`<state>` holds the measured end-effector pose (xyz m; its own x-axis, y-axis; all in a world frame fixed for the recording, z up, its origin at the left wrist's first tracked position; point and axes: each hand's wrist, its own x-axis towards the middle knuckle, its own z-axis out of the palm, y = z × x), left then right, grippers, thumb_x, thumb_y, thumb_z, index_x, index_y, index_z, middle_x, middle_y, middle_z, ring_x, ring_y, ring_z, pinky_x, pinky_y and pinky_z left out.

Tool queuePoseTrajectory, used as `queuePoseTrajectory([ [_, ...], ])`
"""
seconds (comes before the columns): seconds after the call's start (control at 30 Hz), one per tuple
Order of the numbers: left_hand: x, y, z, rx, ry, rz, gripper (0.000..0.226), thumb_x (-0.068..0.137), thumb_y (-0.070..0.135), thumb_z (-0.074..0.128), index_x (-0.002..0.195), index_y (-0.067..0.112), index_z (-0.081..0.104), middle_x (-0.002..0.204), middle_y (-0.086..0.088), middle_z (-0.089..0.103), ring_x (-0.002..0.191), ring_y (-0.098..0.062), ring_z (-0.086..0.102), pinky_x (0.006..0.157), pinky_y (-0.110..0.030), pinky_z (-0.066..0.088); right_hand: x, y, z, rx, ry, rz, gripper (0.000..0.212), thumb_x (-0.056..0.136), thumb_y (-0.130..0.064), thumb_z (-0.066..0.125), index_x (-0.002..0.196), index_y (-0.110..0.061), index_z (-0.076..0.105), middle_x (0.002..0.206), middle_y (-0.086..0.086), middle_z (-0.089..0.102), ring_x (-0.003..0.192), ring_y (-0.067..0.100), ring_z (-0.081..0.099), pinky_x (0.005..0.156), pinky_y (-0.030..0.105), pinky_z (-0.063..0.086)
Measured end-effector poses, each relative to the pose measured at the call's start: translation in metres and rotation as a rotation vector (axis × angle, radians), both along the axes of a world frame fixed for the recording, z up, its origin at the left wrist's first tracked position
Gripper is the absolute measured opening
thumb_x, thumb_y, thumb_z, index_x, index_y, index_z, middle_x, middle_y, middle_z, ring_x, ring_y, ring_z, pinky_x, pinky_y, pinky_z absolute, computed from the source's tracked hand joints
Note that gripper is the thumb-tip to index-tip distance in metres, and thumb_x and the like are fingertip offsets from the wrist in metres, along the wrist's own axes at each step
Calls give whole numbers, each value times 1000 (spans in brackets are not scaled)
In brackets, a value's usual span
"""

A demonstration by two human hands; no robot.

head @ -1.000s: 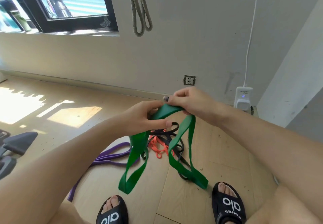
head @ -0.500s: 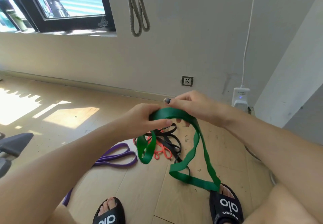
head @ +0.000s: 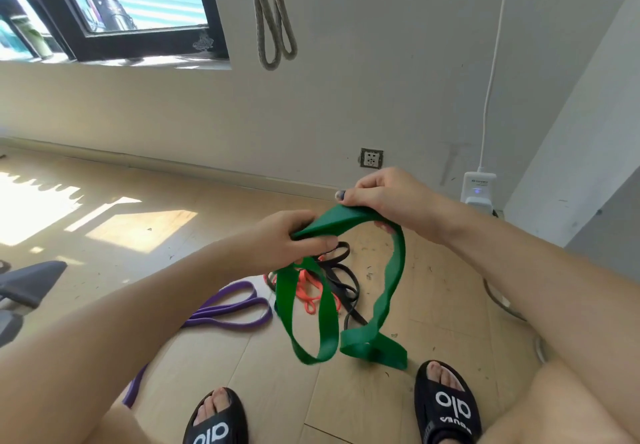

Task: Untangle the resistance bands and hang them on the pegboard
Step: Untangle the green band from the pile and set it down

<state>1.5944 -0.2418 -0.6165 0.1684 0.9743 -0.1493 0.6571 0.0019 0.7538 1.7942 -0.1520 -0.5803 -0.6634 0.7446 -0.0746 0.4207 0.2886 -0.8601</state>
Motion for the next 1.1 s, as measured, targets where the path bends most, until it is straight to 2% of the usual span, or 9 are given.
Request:
queuePoseTrajectory([
  [0.13,6,2,1,170,234,-3,26,88,48,72,88,25,60,68,11,55,57,-4,48,57,-18,38,-4,-10,0,-59,-140,159,50,95,-56,62,80,-9,71,64,-1,65,48,16,54,49,22,43],
  [0.2,6,3,0,213,273,4,36,82,54,72,77,25,52,66,9,51,58,-7,43,57,-24,33,-6,-12,-2,-98,-153,203,42,94,-50,68,81,-10,73,67,2,66,50,17,58,53,25,46],
  [0.3,2,3,-4,161,295,-21,47,74,64,68,86,21,54,72,5,54,61,-8,44,59,-30,36,-6,-10,-7,-129,-101,155,31,91,-37,75,72,-13,70,59,1,57,53,18,51,52,28,42],
  [0.47,-27,1,-22,-96,209,-81,33,82,25,79,101,32,52,88,9,62,76,-10,61,69,-27,50,-5,-7,-7,-131,-40,122,28,93,-28,72,75,-8,67,50,-2,48,47,15,41,47,21,35],
  [0.63,-47,-4,-45,-216,303,-86,32,90,9,67,110,32,58,104,12,68,98,-10,67,83,-20,54,2,-3,-5,-148,3,58,27,92,-28,73,75,-8,67,52,-2,46,46,13,38,46,23,32],
  [0.73,-53,-3,-49,-199,399,-47,19,89,16,69,107,17,62,103,4,69,97,-17,67,89,-38,57,5,-2,-7,-143,0,25,28,91,-28,74,71,-10,66,53,-2,46,47,15,37,46,24,31],
  [0.9,-52,2,-48,-56,544,65,13,93,16,63,85,15,52,85,-7,64,76,-24,65,64,-30,52,7,1,-9,-133,-14,-31,29,91,-27,73,70,-10,64,50,-3,46,42,13,37,44,22,31],
  [1.0,-54,6,-44,4,437,286,16,100,17,57,88,14,47,89,-9,62,70,-18,72,60,-32,62,8,5,-11,-136,7,-97,28,91,-27,74,73,-8,65,49,-3,47,41,12,37,41,21,31],
  [1.1,-57,8,-45,12,426,309,5,103,16,49,100,14,47,92,-10,63,69,-21,73,61,-38,64,6,5,-13,-117,-26,-125,29,90,-27,75,80,-2,69,51,-2,49,40,11,39,40,19,32],
])
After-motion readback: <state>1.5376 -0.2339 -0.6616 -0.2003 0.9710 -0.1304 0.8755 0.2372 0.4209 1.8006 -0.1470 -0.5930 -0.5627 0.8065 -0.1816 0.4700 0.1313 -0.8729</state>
